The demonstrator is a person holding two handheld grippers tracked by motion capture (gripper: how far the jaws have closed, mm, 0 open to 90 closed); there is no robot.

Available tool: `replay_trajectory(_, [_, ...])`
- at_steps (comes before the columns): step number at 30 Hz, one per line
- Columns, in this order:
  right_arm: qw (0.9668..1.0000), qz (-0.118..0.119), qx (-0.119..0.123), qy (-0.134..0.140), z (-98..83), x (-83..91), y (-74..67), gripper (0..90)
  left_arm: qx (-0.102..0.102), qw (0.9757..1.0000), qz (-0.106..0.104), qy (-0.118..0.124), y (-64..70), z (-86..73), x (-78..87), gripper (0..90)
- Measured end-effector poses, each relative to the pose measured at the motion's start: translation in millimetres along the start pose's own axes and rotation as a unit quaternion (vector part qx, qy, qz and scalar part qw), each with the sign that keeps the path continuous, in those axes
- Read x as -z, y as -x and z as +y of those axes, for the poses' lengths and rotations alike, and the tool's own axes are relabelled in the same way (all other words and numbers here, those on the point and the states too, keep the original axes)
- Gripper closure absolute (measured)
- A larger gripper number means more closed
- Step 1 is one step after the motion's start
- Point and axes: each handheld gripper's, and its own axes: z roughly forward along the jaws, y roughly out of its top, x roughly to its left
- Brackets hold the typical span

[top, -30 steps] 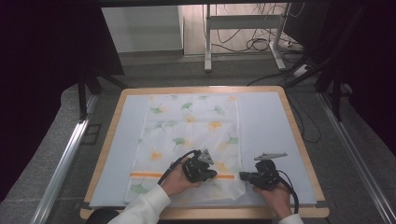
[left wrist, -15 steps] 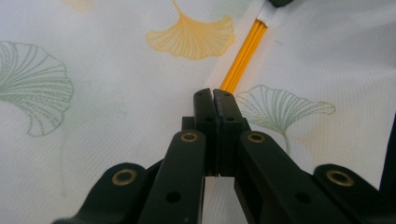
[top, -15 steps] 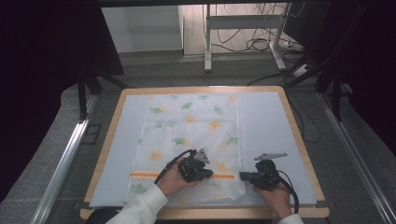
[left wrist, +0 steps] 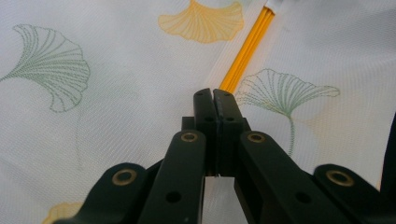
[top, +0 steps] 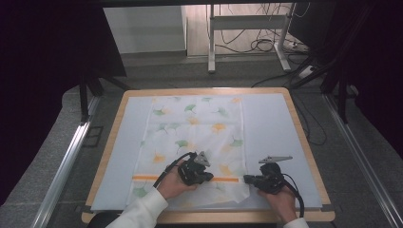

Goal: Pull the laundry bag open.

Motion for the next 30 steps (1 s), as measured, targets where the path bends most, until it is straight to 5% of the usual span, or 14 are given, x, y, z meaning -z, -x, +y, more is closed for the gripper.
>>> replay_trajectory(30, [1.0000, 0.000, -0.002, 0.000, 0.1, 0.0, 0.2, 89.7, 0.014, 0.9999, 0.008, -0.003, -7.5, -13.5, 11.6, 90.0])
